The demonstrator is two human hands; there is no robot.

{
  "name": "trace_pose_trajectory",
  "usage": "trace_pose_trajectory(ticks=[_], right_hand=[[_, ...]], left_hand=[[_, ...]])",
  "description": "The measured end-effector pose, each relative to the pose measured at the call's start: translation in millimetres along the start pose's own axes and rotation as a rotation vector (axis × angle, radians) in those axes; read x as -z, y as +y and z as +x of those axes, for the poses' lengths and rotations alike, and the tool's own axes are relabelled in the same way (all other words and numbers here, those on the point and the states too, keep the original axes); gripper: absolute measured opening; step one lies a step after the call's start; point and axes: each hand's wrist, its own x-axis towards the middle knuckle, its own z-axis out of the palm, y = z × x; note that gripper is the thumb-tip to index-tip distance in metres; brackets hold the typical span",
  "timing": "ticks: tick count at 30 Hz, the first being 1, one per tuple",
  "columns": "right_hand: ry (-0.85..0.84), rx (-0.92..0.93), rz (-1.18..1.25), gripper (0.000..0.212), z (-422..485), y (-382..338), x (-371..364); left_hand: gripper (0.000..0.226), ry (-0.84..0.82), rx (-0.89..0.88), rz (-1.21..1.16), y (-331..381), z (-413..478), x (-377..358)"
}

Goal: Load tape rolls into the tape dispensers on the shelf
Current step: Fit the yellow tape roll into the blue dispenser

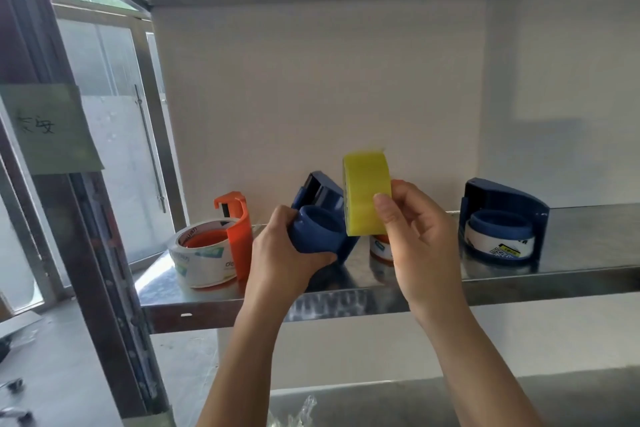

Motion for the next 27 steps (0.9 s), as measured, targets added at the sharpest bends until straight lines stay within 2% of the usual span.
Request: trace_pose_trajectory(ticks=[5,10,16,19,22,24,26,27], right_hand=[[-0.044,0.024,-0.019,0.013,1,-2,4],[-0.072,0.061,-0.084,0.016,2,-3,4],[-0.139,0.065,-0.07,0.01,-2,-8,2],[-0.188,0.024,0.008,0.02,-2,-12,0],[-0.205,-0.041,0.109,0.028,-4,-14,-1],[-0.142,-0.04,0.116,0.019,-6,-13,-1],[-0.085,-0.034,0.127,0.013,-6,-12,1],[-0.069,-0.033,0.127,0.013,-7,-11,1]], left_hand=[[0.07,0.137,-0.271,0.101,17,-7,6],[0.072,0.194,-0.466,0.217,37,-13,12],[0.072,0.194,-0.501,0.222,54,-23,15],[0.07,0.169,-0.485,0.204,58,-28,12],[0.071,0.104,-0.476,0.127,56,-30,10],[0.075,0.027,-0.492,0.007,57,-31,11],[0.075,-0.128,-0.465,-0.289,59,-36,11],[0.071,-0.18,-0.386,-0.51,61,-38,12]])
